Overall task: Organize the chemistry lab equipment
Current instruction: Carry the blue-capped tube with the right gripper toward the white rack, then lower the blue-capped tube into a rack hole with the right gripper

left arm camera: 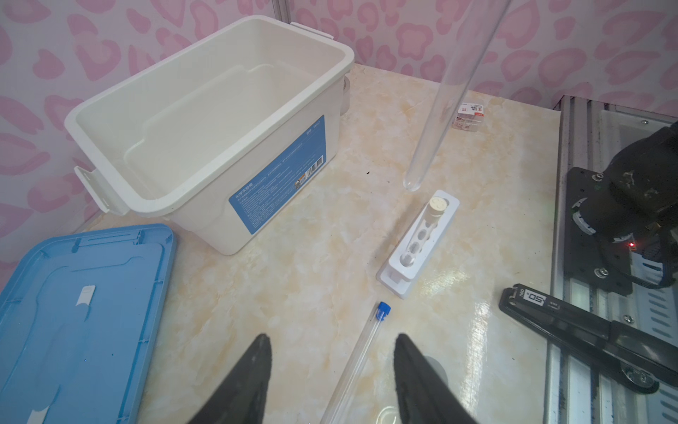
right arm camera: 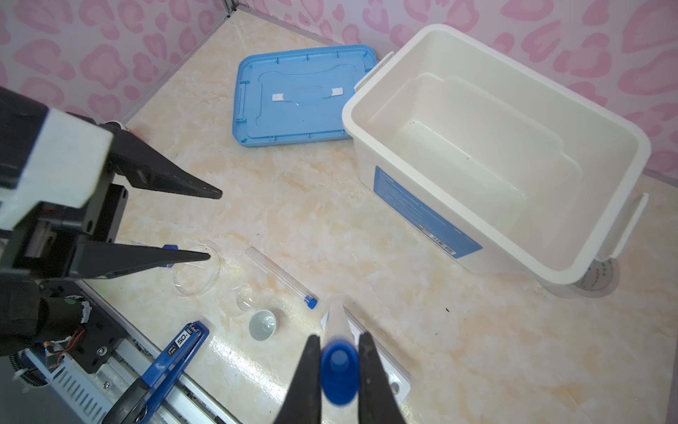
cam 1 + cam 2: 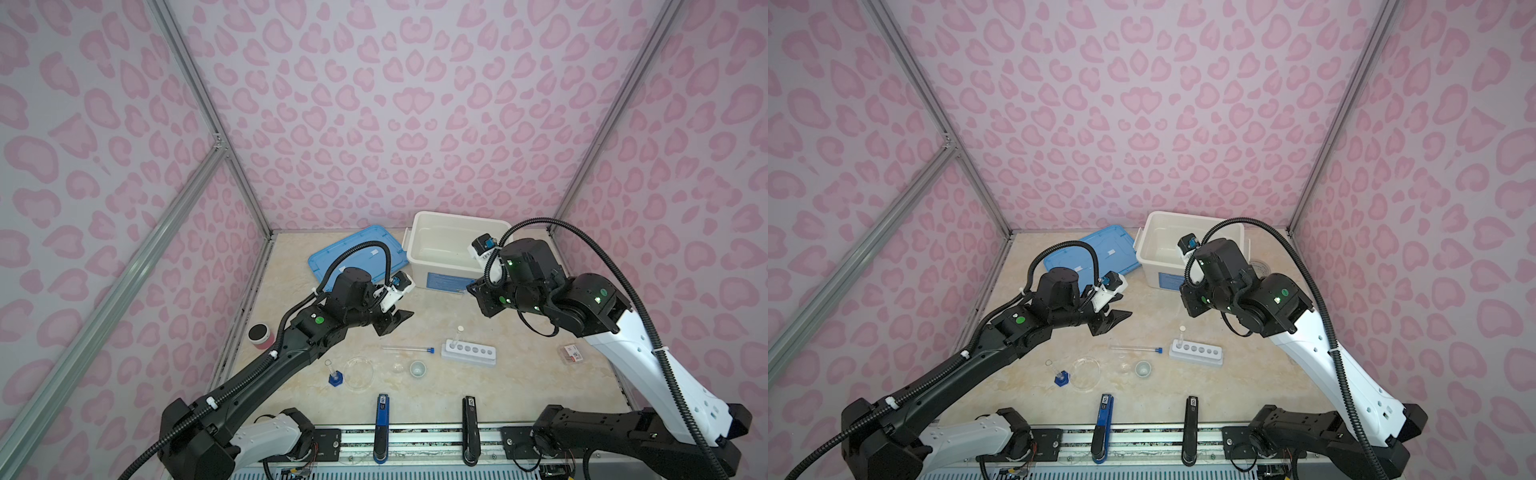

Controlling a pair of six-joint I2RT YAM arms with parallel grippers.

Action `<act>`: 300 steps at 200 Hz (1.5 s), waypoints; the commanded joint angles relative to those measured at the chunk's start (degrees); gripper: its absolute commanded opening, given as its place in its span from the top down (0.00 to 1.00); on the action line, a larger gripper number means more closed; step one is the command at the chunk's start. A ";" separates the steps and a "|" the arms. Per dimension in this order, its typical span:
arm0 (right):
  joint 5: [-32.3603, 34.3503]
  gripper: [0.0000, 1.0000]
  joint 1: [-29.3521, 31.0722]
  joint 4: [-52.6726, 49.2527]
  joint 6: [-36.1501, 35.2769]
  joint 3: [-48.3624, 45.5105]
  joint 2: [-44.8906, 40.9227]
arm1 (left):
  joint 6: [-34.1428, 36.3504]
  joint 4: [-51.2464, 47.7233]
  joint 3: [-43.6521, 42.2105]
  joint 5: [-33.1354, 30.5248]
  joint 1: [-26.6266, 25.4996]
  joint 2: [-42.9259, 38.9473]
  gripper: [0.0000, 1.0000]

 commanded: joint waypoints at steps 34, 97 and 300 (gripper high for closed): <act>7.93 0.89 0.89 -3.26 3.30 -5.53 -2.26 | -0.84 2.15 0.39 1.51 0.12 -0.25 0.44; 6.61 0.91 3.04 4.44 7.92 -16.39 -6.51 | -0.59 1.69 0.75 1.51 0.12 -0.43 0.46; 8.33 0.90 4.72 16.70 11.18 -32.77 -10.82 | -0.15 1.08 0.90 2.08 0.08 -0.23 0.46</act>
